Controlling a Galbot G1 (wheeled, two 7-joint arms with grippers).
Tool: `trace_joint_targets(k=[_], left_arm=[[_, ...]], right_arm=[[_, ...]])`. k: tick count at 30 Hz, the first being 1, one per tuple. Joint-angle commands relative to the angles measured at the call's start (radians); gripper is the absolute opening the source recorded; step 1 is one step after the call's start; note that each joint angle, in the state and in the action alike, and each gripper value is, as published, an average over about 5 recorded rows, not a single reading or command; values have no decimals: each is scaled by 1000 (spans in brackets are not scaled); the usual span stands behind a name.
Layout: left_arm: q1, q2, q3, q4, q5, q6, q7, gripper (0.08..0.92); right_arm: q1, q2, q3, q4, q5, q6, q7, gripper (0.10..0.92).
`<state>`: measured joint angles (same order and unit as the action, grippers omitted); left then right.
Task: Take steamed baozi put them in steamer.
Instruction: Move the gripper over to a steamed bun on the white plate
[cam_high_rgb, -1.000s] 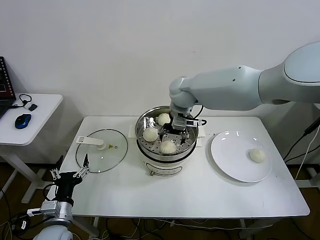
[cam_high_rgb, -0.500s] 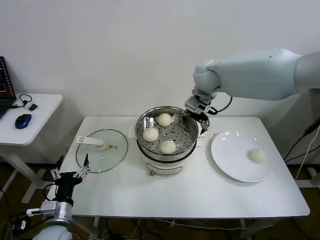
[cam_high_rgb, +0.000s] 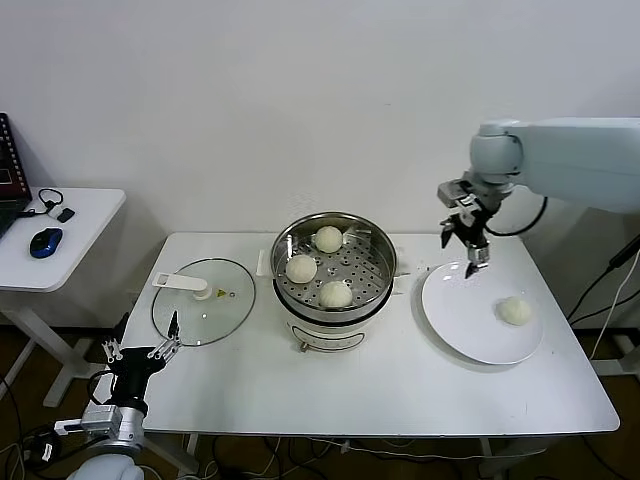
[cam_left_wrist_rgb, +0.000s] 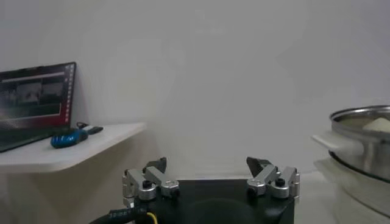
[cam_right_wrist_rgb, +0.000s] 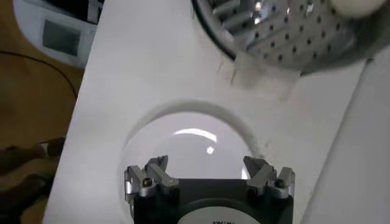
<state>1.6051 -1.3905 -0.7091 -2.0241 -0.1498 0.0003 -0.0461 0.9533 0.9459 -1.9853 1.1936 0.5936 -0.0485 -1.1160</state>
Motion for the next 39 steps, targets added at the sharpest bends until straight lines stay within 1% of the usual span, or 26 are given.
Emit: trace_joint_targets(k=[1,7,15,30,39], left_arm=[[8,-7,0,6,0,-8,-2,823],[11,-7,-2,12,6,-14,-1,823],[8,-21,-5,14,20,-14,1,823],[19,-51,-15,25,63,-15,3,823],[16,-52,-27,31,63,-18,3,823]], right_arm=[[-132,-161,81,-137,-136,20,-70,823],[-269,-221,193,-234,-235,60,-56,823],[-435,-234,372,-372,-337,139,-41,823],[-665,-185,643,-534,-477,220,-28,823],[-723,-137,750,-645,-512,247,-24,823]])
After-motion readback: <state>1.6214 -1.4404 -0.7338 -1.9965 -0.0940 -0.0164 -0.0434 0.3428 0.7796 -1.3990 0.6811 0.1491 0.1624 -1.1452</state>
